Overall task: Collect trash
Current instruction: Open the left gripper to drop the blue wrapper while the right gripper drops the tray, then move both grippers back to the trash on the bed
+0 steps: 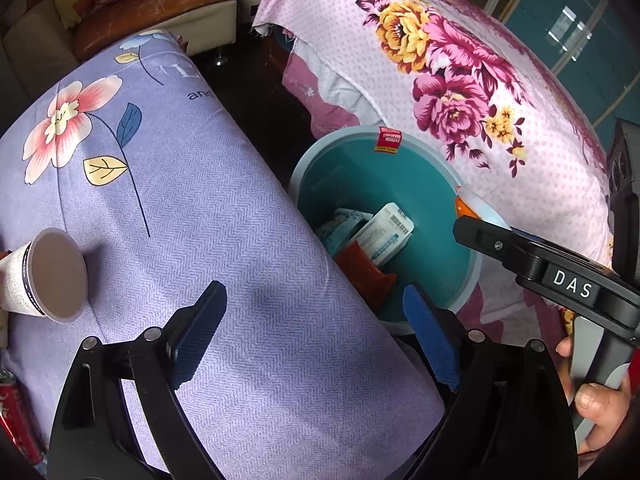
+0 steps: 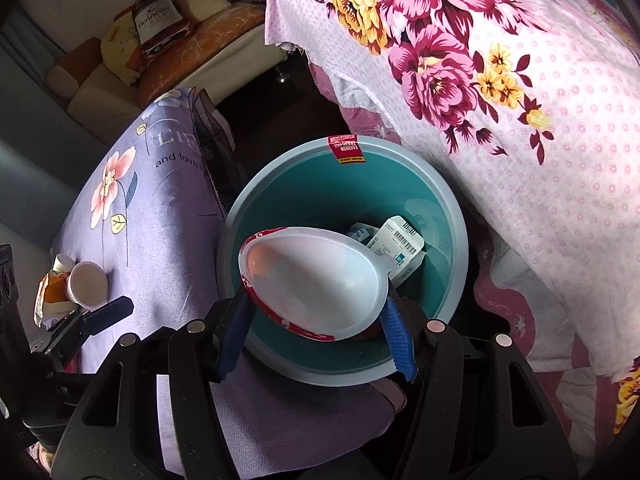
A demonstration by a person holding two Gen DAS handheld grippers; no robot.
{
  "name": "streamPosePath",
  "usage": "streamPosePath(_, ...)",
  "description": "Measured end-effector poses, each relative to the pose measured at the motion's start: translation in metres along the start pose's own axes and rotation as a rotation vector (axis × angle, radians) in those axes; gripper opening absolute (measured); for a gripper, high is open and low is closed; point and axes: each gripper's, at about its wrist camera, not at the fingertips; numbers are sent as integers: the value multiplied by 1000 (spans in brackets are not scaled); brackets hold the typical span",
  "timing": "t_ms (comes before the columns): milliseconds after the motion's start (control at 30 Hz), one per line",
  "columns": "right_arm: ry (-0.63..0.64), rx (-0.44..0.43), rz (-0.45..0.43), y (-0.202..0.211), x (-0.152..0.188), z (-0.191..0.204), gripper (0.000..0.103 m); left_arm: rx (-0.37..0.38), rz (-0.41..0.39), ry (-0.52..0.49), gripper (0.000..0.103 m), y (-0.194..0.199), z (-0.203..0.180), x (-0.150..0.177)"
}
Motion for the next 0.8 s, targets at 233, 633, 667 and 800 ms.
streamPosePath(233, 34, 11, 18, -2, 2, 22, 72, 24, -13, 29, 92, 9, 16, 8)
streamPosePath(633, 70, 42, 39, 5, 13, 54, 77, 59, -47, 76, 93, 31, 44, 29)
streamPosePath(667, 74, 44, 39, 6, 14, 57, 77, 61, -50, 78, 93, 33, 45, 31)
streamPosePath(800, 94, 54, 36, 13, 20, 70, 79, 71, -66, 85, 94, 44, 51, 40)
Point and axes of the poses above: each gripper's, at about its wrist camera, not at the fingertips, and y roughly against the way its jaws point, z to its left, x to its underside, and after that the axes turned 7 degrees about z, right-handed
